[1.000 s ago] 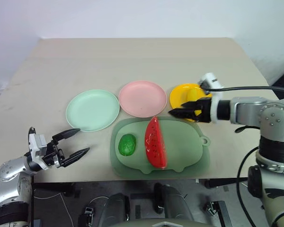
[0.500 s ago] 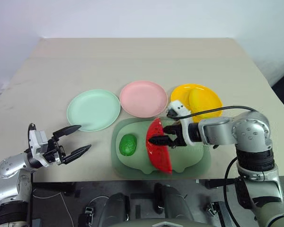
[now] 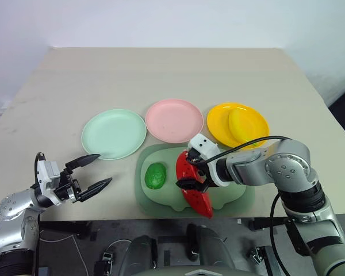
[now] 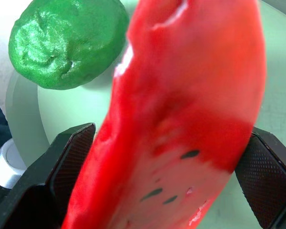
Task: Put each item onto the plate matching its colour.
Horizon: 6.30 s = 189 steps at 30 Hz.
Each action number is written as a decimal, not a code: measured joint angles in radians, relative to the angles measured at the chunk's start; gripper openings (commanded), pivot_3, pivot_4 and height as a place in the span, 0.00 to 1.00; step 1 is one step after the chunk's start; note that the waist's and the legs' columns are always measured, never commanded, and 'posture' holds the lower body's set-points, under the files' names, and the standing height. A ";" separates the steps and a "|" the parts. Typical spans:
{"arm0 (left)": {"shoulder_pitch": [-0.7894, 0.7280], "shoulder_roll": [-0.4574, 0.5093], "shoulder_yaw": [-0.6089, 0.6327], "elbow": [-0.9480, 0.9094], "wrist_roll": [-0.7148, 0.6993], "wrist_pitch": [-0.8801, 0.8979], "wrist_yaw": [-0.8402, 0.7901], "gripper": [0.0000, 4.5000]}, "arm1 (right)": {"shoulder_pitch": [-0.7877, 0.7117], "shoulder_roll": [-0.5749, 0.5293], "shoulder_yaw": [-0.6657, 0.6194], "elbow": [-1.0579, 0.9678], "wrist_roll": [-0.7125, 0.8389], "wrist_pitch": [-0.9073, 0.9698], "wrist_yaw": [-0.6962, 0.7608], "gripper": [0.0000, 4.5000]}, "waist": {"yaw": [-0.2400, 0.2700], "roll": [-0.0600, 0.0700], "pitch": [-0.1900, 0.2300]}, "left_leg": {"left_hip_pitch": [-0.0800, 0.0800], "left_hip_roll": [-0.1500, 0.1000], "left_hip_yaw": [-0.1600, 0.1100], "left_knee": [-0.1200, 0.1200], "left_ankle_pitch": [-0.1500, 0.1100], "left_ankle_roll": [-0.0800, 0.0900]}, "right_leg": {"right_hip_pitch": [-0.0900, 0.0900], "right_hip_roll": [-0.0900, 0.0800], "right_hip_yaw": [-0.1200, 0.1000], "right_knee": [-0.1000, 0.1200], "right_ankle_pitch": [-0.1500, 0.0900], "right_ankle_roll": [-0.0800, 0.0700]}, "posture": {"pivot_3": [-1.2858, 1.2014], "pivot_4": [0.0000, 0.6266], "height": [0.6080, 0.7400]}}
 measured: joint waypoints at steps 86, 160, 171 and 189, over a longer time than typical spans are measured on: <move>-0.045 0.071 -0.102 -0.290 -0.036 0.275 0.031 1.00 | 0.521 -0.482 -0.625 0.691 -0.536 -1.573 1.630 0.99 | 0.006 0.006 0.005 | 0.004 -0.002 0.001 0.000 0.000 0.000 | 0.003 0.001 0.001 0.000 0.001 0.002 | 0.52 0.24 0.97; -0.504 -0.122 -0.271 0.001 0.342 0.528 0.892 0.64 | 0.522 -0.325 -0.547 0.546 -0.540 -1.463 1.424 1.00 | 0.028 0.006 0.005 | 0.015 -0.004 0.001 0.001 0.001 -0.001 | 0.016 0.002 0.002 0.000 0.001 0.003 | 0.52 0.24 0.97; -0.504 -0.119 -0.260 0.033 0.347 0.524 0.837 0.99 | 0.524 -0.307 -0.546 0.532 -0.540 -1.463 1.412 1.00 | 0.028 0.006 0.005 | 0.015 -0.004 0.001 0.001 0.001 -0.001 | 0.016 0.002 0.002 0.000 0.001 0.003 | 0.52 0.24 0.97; -0.122 0.291 0.236 -0.196 -0.042 0.597 0.209 0.99 | 0.502 -0.306 -0.555 0.568 -0.537 -1.482 1.429 1.00 | 0.017 0.009 0.006 | 0.014 -0.002 0.004 -0.001 0.001 -0.002 | 0.011 0.002 0.003 0.001 -0.001 -0.001 | 0.52 0.24 0.97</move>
